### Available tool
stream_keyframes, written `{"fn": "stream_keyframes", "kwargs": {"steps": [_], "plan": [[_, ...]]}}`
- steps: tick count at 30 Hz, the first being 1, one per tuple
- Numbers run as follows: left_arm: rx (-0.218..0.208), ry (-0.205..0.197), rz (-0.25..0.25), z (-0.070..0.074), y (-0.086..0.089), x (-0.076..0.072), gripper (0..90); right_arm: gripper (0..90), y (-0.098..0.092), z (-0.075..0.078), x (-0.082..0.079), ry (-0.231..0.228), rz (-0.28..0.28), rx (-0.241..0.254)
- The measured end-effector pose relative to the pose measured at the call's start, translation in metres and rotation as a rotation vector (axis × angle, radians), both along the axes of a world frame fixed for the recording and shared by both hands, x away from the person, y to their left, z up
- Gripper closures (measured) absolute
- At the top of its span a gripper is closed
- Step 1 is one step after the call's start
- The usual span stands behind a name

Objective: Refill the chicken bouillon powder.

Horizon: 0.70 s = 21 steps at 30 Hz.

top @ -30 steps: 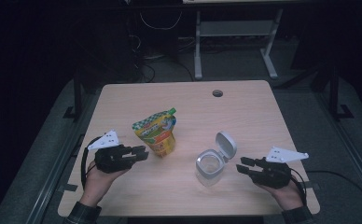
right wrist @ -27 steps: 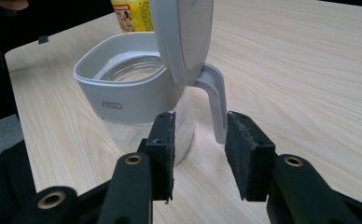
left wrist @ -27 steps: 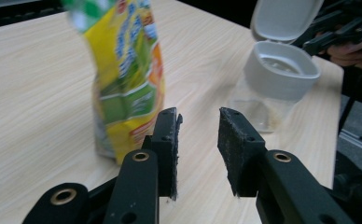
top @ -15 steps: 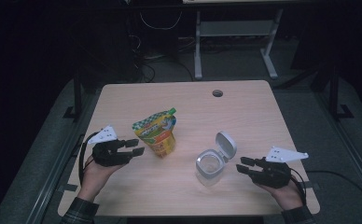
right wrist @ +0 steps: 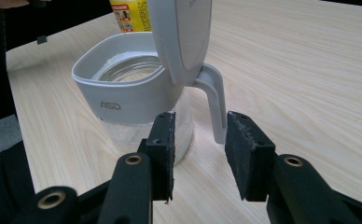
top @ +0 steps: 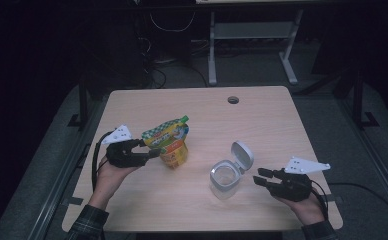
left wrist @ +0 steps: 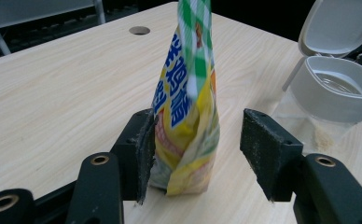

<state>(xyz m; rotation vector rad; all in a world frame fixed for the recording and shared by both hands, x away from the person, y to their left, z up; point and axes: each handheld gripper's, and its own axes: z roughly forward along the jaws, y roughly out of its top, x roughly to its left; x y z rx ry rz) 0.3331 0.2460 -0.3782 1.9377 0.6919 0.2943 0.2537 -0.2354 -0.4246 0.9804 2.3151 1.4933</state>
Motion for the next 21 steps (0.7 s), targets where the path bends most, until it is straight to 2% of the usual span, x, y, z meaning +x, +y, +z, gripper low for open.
{"fn": "stream_keyframes", "kwargs": {"steps": [7, 15, 21], "plan": [[-0.004, -0.008, -0.009, 0.002, -0.008, 0.008, 49.9, 62.4, 0.0, 0.0, 0.0, -0.001, -0.002, -0.001], [-0.004, -0.007, -0.016, 0.0, -0.008, 0.012, 57.4, 62.2, -0.001, 0.0, 0.0, -0.001, -0.005, -0.002], [-0.008, -0.026, -0.022, 0.002, -0.01, 0.013, 71.3, 62.2, -0.001, 0.0, 0.0, -0.002, -0.007, -0.002]]}}
